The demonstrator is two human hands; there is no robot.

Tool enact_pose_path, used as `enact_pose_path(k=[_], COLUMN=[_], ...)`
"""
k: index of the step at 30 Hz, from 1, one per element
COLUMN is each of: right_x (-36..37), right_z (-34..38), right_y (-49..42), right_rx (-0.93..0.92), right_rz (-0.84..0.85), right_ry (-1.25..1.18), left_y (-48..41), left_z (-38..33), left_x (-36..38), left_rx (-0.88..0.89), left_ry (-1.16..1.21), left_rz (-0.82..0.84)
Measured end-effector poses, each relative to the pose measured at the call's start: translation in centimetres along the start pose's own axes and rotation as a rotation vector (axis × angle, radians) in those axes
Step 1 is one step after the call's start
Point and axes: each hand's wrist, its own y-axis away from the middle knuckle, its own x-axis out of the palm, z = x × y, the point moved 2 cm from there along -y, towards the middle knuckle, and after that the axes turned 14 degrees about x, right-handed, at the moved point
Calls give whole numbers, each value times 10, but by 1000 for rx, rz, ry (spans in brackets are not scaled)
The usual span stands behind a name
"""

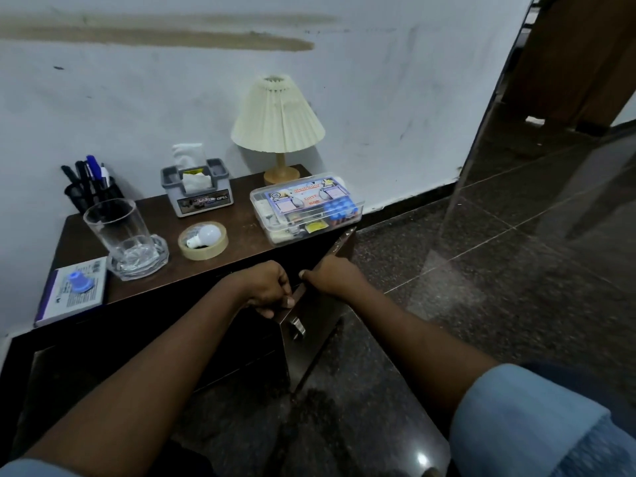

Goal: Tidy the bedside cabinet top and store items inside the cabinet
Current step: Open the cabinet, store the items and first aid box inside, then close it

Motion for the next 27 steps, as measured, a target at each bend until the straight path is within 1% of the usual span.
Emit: enact_pose_path(k=[2,5,8,9,11,13,15,16,18,20,22,23,24,25,27], right_x=[0,-4,-17,-21,-31,-39,-48,-52,-58,-61,-67,-69,-72,-76,-78], right_z=[-1,-4,-11,-13,-18,-25,-33,-38,-48,-59,-69,-75,-81,-85,-97], right_y=[4,10,19,22,28,32,35,37,37,34,29,24,20,19,14], right_rx=[7,34,47,35,-7,-31,-51,-63,-88,-99,-62,-7,0,-35,-50], right_rz=[14,45,101,122,167,233,276,288,309,370,394,400,388,356,261], right_ry=[-41,-92,-98,-83,-28,-19,-25,-17,30,64,89,60,76,130,261], left_y=[-2,-1,-3,-5,-12,-17,-26,-32,-47,-61,-72,-76,-80,-84,-91], left_z=[-3,-11,-24,-27,-28,-27,-29,-32,-39,-51,-63,-68,-73,-78,-85], left_x=[0,10,26,29,32,38,51,57,68,76,83,87,91,94,100], left_rx=[-18,-23,-26,-4,102,264,390,424,440,469,497,505,514,527,547], left_ry=[-4,33,140,129,-1,-88,-184,-264,-387,-461,-495,-507,-526,-550,-599], left_rz=[11,80,163,175,127,67,61,60,67,73,80,76,61,43,25])
